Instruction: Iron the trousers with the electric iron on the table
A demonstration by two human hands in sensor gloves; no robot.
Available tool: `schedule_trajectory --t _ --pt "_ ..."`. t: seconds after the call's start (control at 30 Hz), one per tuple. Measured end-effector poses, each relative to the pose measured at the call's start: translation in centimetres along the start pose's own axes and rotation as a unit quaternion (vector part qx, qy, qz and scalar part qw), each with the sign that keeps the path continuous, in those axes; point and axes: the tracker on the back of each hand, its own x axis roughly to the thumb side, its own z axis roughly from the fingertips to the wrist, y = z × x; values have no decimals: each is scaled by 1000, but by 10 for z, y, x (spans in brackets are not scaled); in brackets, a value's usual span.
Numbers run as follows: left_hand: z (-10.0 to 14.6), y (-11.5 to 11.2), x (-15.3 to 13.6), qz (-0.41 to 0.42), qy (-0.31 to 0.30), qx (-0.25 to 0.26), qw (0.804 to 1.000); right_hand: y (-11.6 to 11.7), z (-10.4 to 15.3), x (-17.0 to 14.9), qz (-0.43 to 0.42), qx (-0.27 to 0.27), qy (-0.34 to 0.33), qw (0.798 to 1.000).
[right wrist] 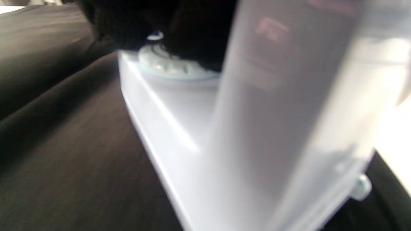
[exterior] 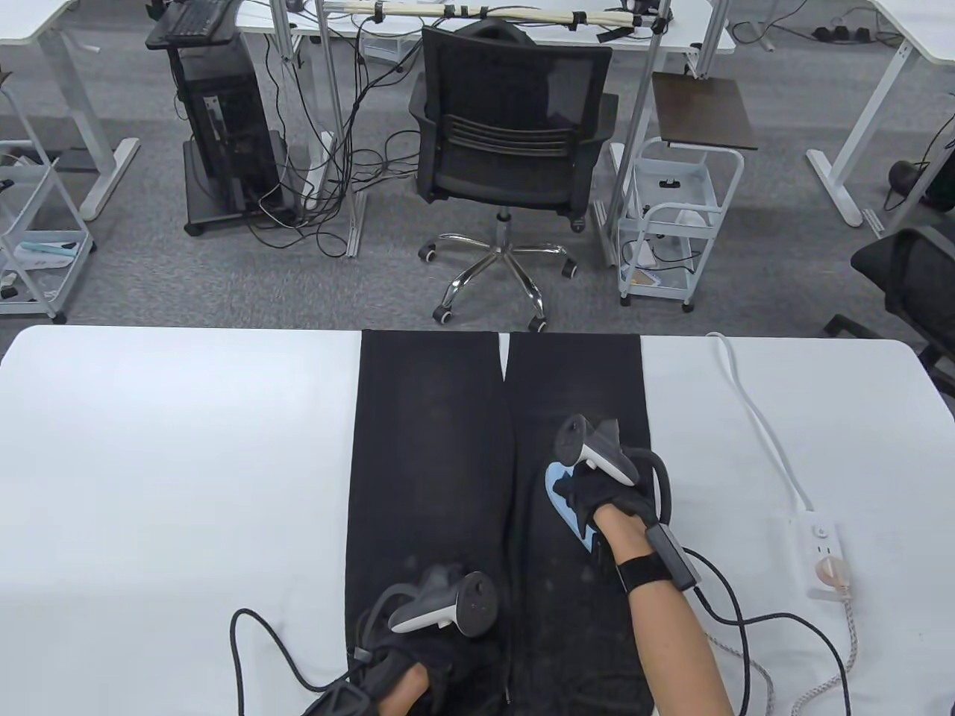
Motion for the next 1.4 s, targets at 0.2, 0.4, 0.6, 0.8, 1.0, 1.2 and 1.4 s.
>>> schedule_trajectory --t 0.2,0.4,0.6,0.8,1.0,1.2,1.4 --pt "0 -1 -1 1 4 3 1000 26 71 9 42 27 -92 994" --pt "1 -1 -2 0 5 6 1000 53 141 12 77 11 -162 984" --pt "1 -1 -1 -2 5 8 1000 64 170 12 94 -28 -188 977" --pt "0 -1 0 -4 5 7 1000 47 122 12 86 -43 -168 981" --pt "0 -1 1 -4 4 3 1000 15 42 10 68 -52 -117 989" --pt "-1 -1 2 -4 3 2 1000 -13 -36 -4 16 -57 -19 998" --pt "-2 -1 1 2 3 0 1000 -27 -73 -16 -20 -61 67 996"
